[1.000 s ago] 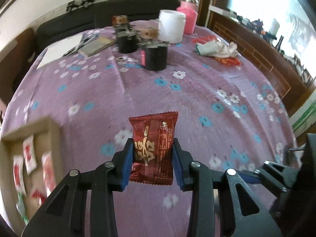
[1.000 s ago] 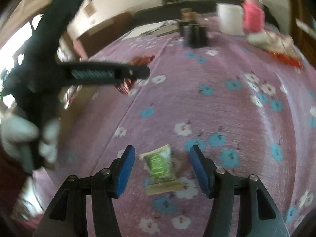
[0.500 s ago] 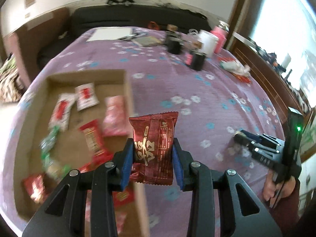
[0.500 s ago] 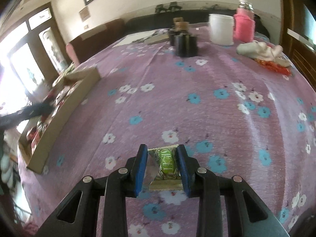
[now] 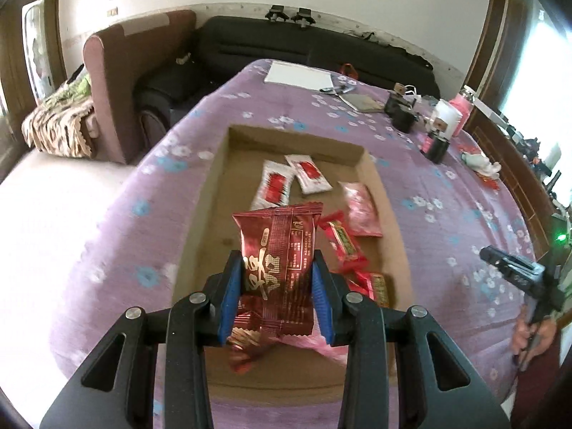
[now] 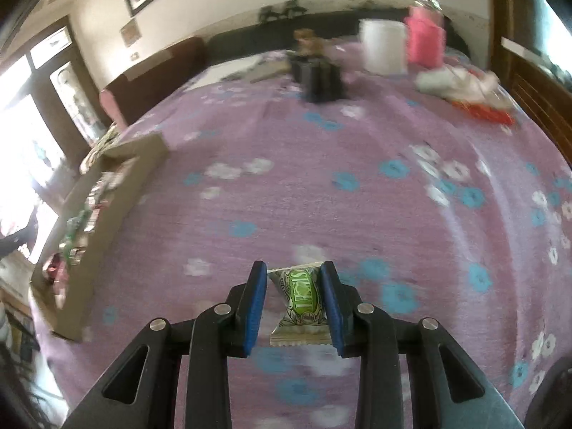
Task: Organize snacks
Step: 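Carry both packets over the box and open both grippers to release them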
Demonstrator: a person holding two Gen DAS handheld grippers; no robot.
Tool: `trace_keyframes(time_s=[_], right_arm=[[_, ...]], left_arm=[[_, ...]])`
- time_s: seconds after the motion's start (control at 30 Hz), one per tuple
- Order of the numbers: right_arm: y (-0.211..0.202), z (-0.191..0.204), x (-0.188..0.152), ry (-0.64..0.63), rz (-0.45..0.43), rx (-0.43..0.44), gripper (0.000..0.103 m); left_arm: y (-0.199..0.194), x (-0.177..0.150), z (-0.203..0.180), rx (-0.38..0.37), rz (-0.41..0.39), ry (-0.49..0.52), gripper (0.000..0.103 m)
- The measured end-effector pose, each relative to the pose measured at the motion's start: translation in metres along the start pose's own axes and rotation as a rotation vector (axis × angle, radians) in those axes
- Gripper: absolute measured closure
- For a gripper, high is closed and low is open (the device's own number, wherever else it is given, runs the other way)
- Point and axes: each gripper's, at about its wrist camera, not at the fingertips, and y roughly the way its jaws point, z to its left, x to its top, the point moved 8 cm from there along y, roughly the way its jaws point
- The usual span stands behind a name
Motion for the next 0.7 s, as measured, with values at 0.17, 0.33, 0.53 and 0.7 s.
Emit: trace_keyframes(time_s=[0.17,0.33,0.53,0.7], right_arm=[[-0.011,0.083,0.030,-0.131,-0.023,0.076,0.072],[0.005,0.156,0.053,-0.197,0.001,0.158,0.072],[0.050,0.211,0.070,-0.178,0.059,0.213,0.072],[0.091,0.234,0.076,-0.123,0.131,0.246,0.072]], left_arm=[[0.022,0.007,0.008,-0.011,0.031,-0.012,0.069],[0.049,0.008,0.010,-0.051,0.085,-0.054,0.069],[0.071,0.012,0.015,-0.065,0.126,-0.098,0.069],[0.081,0.014,0.012,-0.092,0.138,-0.109,0.069]])
